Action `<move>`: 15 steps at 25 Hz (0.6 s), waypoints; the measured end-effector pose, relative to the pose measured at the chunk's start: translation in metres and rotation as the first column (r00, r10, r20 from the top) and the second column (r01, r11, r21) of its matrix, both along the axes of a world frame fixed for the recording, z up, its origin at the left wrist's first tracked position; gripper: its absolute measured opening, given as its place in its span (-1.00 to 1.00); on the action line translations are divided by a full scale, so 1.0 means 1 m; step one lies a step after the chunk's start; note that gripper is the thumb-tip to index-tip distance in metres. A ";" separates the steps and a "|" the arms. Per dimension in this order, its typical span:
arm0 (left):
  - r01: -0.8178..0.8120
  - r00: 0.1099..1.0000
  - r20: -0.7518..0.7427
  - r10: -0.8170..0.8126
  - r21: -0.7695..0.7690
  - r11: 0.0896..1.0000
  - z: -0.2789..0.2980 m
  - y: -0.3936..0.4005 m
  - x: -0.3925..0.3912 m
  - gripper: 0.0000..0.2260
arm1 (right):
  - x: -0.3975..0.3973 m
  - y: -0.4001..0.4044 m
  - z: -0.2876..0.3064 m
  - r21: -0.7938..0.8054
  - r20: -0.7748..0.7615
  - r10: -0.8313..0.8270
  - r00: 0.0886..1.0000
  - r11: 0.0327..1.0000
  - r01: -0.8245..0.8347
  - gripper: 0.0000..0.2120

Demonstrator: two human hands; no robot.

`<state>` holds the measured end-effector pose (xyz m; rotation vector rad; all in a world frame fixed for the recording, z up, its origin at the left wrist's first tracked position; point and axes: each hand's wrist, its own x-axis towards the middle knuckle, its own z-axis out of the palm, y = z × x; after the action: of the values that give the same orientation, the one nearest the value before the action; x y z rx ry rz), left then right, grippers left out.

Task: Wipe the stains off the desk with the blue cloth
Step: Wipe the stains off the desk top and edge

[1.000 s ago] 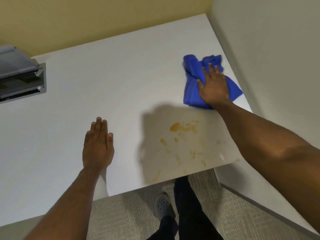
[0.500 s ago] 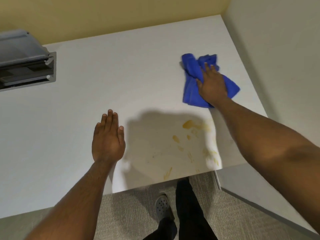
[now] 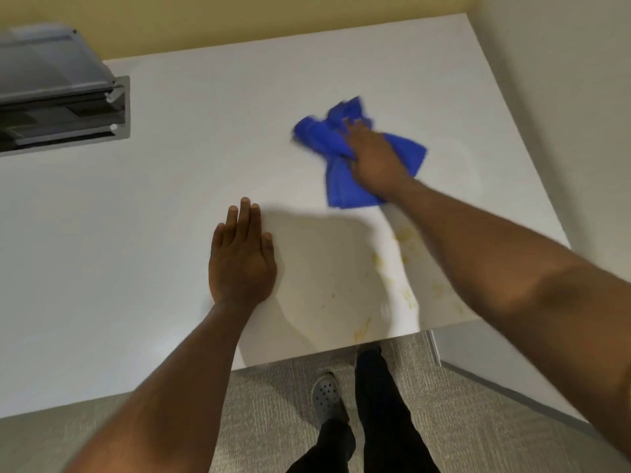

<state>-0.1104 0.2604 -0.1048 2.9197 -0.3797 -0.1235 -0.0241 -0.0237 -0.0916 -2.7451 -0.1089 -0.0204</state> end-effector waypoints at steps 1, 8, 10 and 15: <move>0.005 1.000 0.007 -0.005 -0.023 1.000 0.000 -0.001 -0.001 -0.48 | -0.013 0.029 -0.003 -0.002 -0.003 0.154 0.988 0.988 -0.154 -0.50; -0.027 0.999 0.026 0.029 -0.073 0.997 -0.001 0.000 0.000 -0.48 | -0.042 -0.034 0.047 0.027 -0.096 0.046 0.994 0.999 -0.043 -0.52; -0.028 0.999 0.028 0.029 -0.045 0.999 -0.001 -0.001 0.000 -0.46 | -0.051 -0.118 0.055 -0.035 -0.116 -0.234 0.965 0.972 0.231 -0.42; -0.003 0.999 0.053 0.001 0.034 0.999 0.000 -0.004 0.003 -0.43 | -0.119 -0.185 0.016 -0.054 -0.116 -0.490 0.864 0.872 0.487 -0.41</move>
<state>-0.1078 0.2563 -0.1047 2.9616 -0.3866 -0.0532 -0.1430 -0.2086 -0.0752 -2.7108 0.6295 0.0162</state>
